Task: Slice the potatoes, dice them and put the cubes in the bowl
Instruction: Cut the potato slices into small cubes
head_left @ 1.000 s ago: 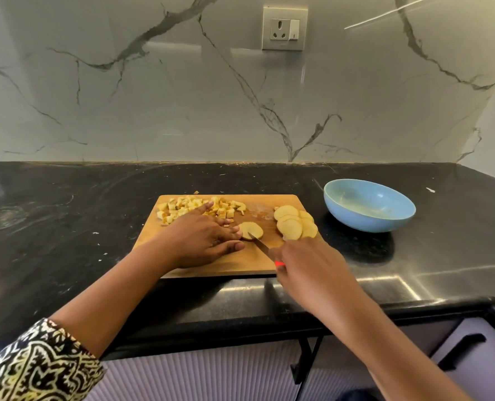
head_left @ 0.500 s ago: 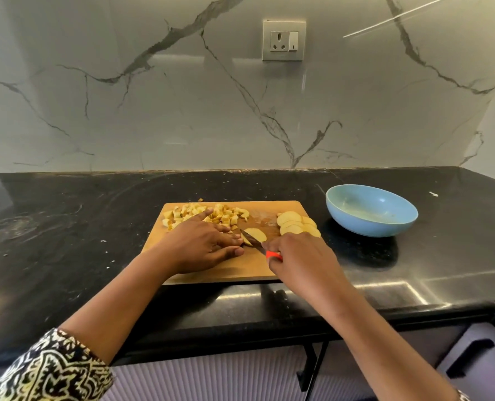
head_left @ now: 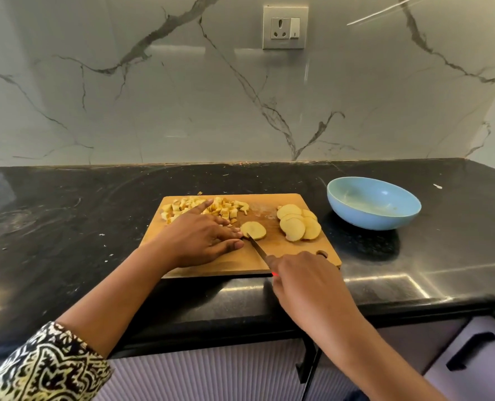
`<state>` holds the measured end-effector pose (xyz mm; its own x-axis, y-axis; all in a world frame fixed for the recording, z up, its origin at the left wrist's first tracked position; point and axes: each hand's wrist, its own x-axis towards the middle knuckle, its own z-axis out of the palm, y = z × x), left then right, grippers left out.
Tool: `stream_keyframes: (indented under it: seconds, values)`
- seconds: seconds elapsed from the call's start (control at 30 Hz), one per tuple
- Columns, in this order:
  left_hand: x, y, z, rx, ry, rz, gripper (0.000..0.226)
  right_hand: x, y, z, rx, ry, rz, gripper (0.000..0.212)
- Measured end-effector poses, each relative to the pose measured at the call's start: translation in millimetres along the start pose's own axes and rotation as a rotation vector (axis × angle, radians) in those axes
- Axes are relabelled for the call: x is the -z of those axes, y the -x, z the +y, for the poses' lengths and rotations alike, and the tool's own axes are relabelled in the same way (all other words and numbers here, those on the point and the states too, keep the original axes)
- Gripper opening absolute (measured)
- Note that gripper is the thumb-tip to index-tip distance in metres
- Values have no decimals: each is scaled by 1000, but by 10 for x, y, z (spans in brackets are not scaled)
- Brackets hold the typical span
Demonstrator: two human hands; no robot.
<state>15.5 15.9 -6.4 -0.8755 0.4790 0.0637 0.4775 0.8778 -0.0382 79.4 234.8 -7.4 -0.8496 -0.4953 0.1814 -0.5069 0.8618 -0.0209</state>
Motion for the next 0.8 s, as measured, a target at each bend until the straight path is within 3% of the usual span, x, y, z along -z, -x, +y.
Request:
stream_keyframes:
  seconds: [0.27, 0.33, 0.4, 0.53, 0.67, 0.8]
  values:
    - [20, -62, -41, 79, 265, 78, 30, 332, 317, 314, -76, -133, 44, 22]
    - [55, -172, -109, 53, 212, 83, 32, 326, 367, 376, -114, -142, 85, 21]
    - [116, -308, -144, -12, 175, -14, 45, 279, 389, 403, -147, -168, 99, 24]
    - [308, -536, -118, -59, 364, -258, 62, 201, 389, 412, -195, -206, 88, 28]
    - [383, -740, -119, -101, 310, -385, 53, 148, 383, 433, -195, -217, 111, 28]
    - [367, -789, -137, -88, 320, -354, 45, 120, 356, 453, -187, -229, 123, 26]
